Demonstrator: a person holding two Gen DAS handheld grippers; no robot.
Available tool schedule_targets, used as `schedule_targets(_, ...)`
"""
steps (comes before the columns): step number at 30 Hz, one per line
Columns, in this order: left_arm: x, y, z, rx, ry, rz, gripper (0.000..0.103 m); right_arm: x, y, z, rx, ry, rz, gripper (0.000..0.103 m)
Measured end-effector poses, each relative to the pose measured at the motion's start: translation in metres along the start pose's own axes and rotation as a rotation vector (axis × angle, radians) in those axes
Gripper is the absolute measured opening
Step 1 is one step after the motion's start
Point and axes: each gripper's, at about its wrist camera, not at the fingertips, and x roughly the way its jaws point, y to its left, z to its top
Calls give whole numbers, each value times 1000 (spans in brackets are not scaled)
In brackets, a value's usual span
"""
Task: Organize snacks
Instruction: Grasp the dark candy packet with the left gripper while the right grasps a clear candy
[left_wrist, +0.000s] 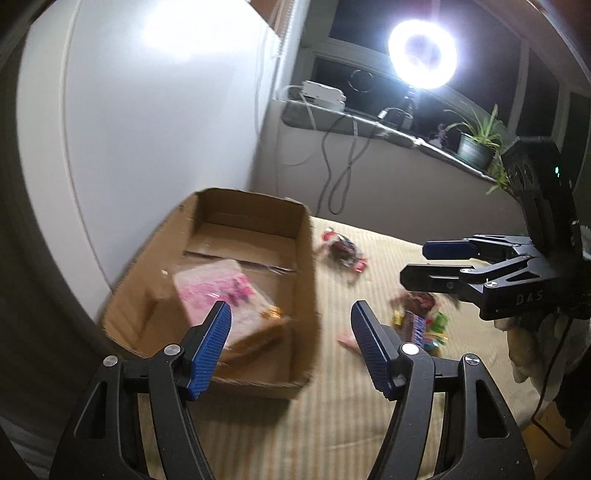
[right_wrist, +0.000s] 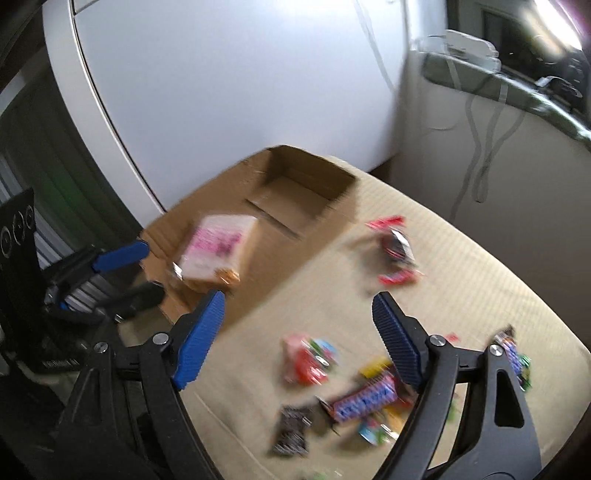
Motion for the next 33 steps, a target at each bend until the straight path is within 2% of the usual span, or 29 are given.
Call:
schedule_targets(9,8,-45,-24,51,72,-86,67,-26,-46,-59,47,25,-93,84)
schedule_targets(15,26,-71,-42,77,151,-142,67,-31,-48,-96,21,60,-92,84)
schedule_targets(17,32,-78,-49,82,178,-156,61,-31,-44,-109,1,70,-87,83)
schedule_targets(22,47,-89,-60,83,237,-176,51,-22,-28,-136,-47,103,-53,63)
schedule_targets(26,56,-98,-68,100,269,-172,49,-11,-16,-152,-87,125,-59,59)
schedule_targets(33,66,-107,-73,131,290,-142,49,0,-13,-155,-73,121,-51,56)
